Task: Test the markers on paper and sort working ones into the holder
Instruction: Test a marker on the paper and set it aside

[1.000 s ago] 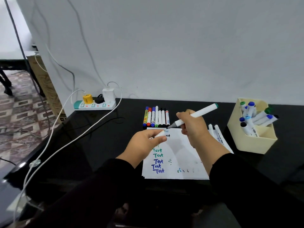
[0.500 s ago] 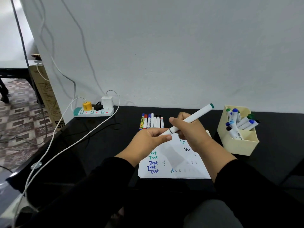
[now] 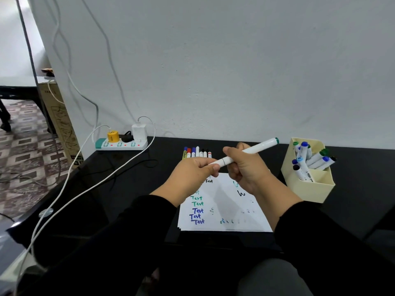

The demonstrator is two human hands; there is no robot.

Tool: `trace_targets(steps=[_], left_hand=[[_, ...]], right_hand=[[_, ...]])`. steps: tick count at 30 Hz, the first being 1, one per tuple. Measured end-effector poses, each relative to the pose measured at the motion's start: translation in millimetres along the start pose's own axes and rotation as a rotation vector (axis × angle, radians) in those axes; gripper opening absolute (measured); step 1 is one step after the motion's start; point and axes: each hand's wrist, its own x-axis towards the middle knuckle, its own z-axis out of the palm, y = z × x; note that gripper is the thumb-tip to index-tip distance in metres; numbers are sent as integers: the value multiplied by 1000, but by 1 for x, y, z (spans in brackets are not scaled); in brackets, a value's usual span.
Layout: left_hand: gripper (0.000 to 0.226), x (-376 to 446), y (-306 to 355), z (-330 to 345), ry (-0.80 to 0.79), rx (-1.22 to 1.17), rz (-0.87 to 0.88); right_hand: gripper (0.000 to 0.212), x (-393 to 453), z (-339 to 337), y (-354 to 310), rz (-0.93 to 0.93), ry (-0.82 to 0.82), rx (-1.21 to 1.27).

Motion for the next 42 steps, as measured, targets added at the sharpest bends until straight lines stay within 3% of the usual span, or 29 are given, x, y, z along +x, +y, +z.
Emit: trace_targets(steps=[7, 12, 17, 24, 28, 31, 35, 38, 39, 40, 42], left_hand=[[16, 8, -10, 2, 31, 177, 44], [22, 19, -32, -13, 100, 301, 21], [28, 27, -54, -27, 128, 433, -23], [30, 37, -61, -23, 144, 525, 6], [43, 41, -69, -15, 142, 481, 13], [64, 45, -87, -9, 104, 570, -156], [69, 41, -122, 0, 54, 830, -392], [68, 35, -131, 5, 37, 939, -403], [68, 36, -132, 7, 13, 968, -399], [67, 37, -132, 7, -7, 988, -398], [66, 39, -132, 8, -25, 1002, -408]], right_hand=[[35, -1, 5, 9, 56, 43, -34], [19, 5, -9, 11, 129, -37, -6], [21, 12, -29, 10, 190, -117, -111], [5, 21, -35, 7, 145, -276, -928], [5, 21, -26, 6, 170, -309, -1198], [17, 28, -33, 17, 154, -151, -1341], [23, 37, -53, 38, 253, 43, -1470], [37, 49, -80, 64, 213, 45, -1711], [82, 55, -92, 74, 165, 37, -1877], [70, 54, -94, 75, 187, 0, -1960], [76, 61, -100, 74, 264, -10, -2022]])
